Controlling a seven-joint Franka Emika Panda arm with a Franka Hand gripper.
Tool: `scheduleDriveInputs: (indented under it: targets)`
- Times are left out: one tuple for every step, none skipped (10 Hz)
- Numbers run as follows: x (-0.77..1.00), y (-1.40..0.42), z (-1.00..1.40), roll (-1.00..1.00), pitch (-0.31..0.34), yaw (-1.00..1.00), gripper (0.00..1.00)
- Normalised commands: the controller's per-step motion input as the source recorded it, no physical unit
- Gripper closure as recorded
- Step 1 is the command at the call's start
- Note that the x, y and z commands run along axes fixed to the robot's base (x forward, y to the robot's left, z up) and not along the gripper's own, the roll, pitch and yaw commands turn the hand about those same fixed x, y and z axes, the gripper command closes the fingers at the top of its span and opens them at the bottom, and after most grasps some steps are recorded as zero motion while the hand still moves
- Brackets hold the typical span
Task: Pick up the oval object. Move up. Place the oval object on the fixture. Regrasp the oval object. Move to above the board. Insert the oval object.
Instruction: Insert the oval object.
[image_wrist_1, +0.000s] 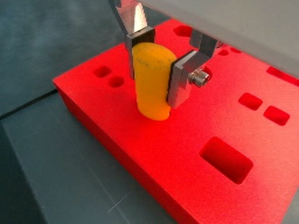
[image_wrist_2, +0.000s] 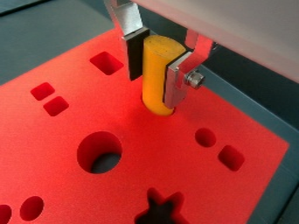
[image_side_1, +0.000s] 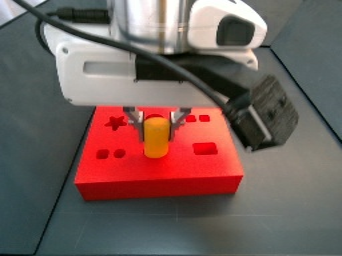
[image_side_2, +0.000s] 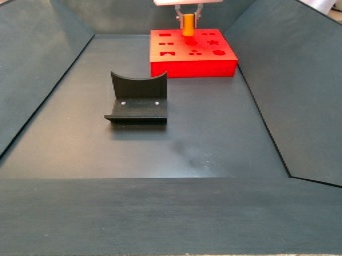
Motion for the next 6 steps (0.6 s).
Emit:
scheduleDriveInputs:
  targets:
    - [-0.02,0.0,-0.73,-0.15,-0.087,-0.13,1.0]
    - [-0.11,0.0,-0.57,-0.16,-0.061,-0.02,1.0]
    - [-0.12,-0.09,-0.5,-0.17,-0.034,0.0,1.0]
    - [-0.04,-0.13,-0.32,-0.18,-0.004,0.05,1.0]
    - [0.0,0.0,0.0,0.0,0.006,0.0,1.0]
    - [0.0,0.0,0.0,0.0,0.0,0.0,1.0]
